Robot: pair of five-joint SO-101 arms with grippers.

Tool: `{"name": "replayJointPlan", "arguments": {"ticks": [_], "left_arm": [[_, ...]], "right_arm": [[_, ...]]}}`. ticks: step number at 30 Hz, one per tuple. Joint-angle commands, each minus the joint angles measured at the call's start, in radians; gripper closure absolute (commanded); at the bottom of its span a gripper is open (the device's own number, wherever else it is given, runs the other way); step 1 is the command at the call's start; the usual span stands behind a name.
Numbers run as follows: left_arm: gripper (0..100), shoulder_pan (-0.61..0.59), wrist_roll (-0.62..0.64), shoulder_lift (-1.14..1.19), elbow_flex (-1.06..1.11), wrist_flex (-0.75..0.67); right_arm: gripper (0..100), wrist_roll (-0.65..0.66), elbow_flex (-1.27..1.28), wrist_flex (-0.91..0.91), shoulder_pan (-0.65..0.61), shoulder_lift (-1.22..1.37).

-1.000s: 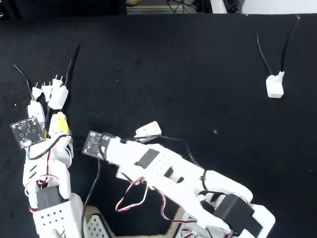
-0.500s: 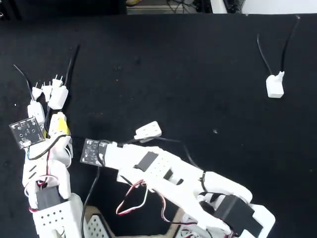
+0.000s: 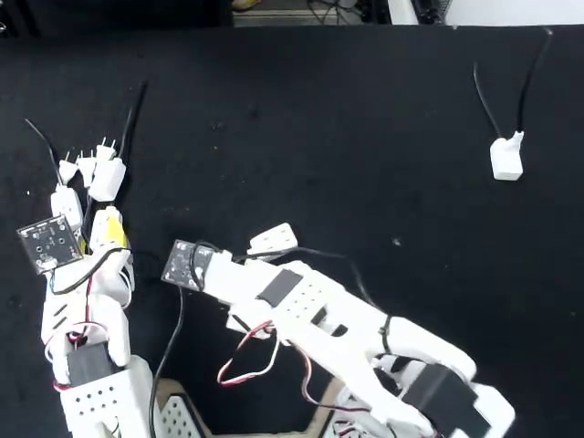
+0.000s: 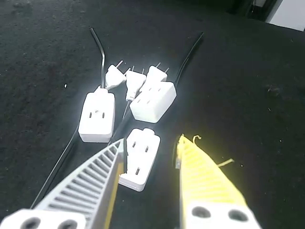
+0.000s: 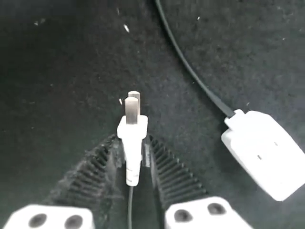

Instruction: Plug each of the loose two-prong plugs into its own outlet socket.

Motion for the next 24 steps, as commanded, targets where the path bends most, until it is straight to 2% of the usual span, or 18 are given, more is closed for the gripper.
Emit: {"name": "replayJointPlan", "arguments": {"ticks": [1,7,8,17,24], "left_arm": [[82,-0.008,0.005,-0.006,-0.018,-0.014],[82,-0.008,0.005,-0.006,-0.018,-0.014],[82,-0.008,0.005,-0.006,-0.018,-0.014],[82,-0.008,0.005,-0.006,-0.018,-0.014],[82,-0.008,0.005,-0.006,-0.018,-0.014]], "right_arm": [[95.0,-0.014,-0.084,-0.006,0.017,0.085],[96.1,-0.011,-0.182,0.071,0.021,0.188],[98.8,-0.011,-0.182,0.071,0.021,0.182],[98.3,-0.011,-0.09,0.071,0.017,0.004],[98.2,-0.011,-0.101,0.072,0.023,0.056]]}}
